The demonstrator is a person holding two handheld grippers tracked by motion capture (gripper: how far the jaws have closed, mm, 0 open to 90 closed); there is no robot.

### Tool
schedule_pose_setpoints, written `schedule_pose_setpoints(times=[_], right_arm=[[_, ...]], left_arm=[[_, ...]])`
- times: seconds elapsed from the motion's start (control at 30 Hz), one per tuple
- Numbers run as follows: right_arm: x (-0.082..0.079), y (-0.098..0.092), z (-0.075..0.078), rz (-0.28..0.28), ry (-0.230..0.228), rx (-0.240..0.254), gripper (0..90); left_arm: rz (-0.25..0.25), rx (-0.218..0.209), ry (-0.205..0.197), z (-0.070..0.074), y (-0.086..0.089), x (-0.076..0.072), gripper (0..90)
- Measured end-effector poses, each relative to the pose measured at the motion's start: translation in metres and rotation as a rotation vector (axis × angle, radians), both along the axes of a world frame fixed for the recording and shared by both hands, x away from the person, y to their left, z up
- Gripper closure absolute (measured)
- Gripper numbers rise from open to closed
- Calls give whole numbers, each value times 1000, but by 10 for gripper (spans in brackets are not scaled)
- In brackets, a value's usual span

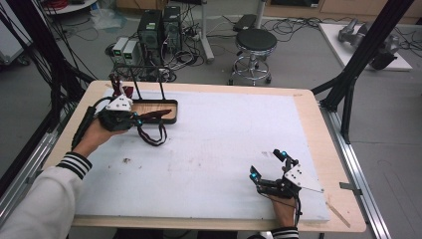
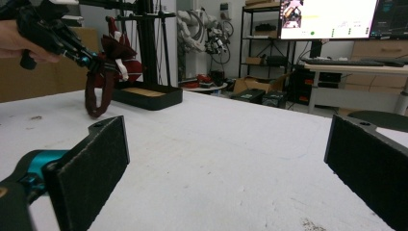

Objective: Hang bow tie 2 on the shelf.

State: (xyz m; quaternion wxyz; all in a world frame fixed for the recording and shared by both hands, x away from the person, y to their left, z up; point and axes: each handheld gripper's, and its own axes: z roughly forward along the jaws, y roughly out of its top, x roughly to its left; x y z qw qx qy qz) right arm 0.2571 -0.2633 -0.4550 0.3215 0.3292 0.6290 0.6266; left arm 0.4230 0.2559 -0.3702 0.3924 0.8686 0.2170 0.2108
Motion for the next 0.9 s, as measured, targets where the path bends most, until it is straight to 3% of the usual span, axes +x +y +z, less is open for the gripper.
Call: schedule_pose_setpoints(times=[0.37,0.67,0.9], right_arm=[[0,0,0,0,-1,-1,9],[0,0,0,1,0,0,9],[0,0,0,0,0,0,9]], left_arm=[[82,-112,-70,14,8,-4,850],[137,-160,-136,22,10,-8,851],[196,-224,-173,26,13,-10,850]])
